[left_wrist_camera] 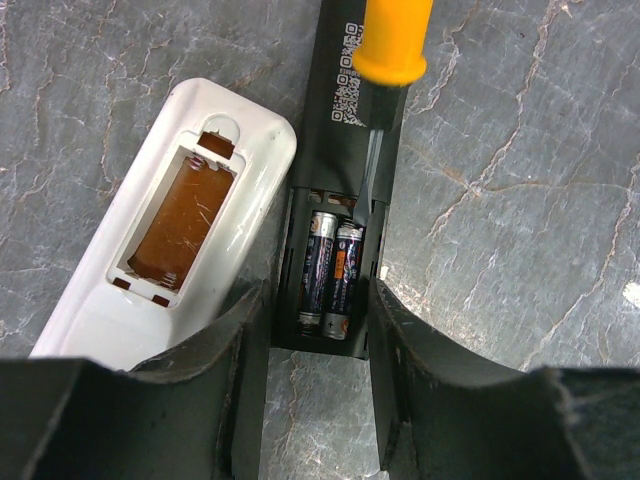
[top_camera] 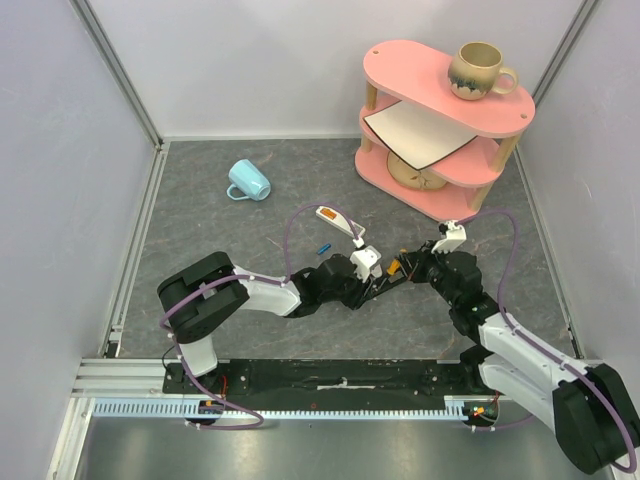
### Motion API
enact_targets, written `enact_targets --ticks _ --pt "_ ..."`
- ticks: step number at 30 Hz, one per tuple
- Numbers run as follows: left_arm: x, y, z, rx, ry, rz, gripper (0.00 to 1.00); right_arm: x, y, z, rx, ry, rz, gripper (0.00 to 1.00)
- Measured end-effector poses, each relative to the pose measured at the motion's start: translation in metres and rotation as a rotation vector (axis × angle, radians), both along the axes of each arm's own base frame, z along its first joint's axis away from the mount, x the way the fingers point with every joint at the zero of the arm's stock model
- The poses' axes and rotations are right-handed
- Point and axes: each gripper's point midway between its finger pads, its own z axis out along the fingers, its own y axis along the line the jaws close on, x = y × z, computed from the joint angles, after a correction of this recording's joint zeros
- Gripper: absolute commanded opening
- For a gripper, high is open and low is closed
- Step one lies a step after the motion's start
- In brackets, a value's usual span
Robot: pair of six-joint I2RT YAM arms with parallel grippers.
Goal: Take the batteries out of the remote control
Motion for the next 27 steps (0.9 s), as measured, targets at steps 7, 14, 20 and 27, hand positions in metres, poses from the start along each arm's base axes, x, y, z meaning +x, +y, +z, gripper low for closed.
enact_targets --ticks 7,14,20,27 --pt "0.0000 -0.0001 0.0001 -0.005 -0.002 0.000 0.40 0.0030 -0.0101 0.0024 -0.020 -0.017 -0.052 0.00" --pt "-0.0001 -0.0002 0.0002 -0.006 -0.002 0.001 0.41 0.0068 -0.0044 0.0011 -0.007 -0.022 -0.034 0.00" --pt "-0.0002 -0.0002 0.0002 -0.006 -0.001 0.001 0.43 0.0037 -0.0030 0.0021 0.004 -0.041 -0.016 0.00" --pt "-0.0002 -0.0001 0.0002 -0.007 -0.001 0.002 0.44 0.0010 -0.0019 0.0028 0.023 -0.075 0.000 0.00"
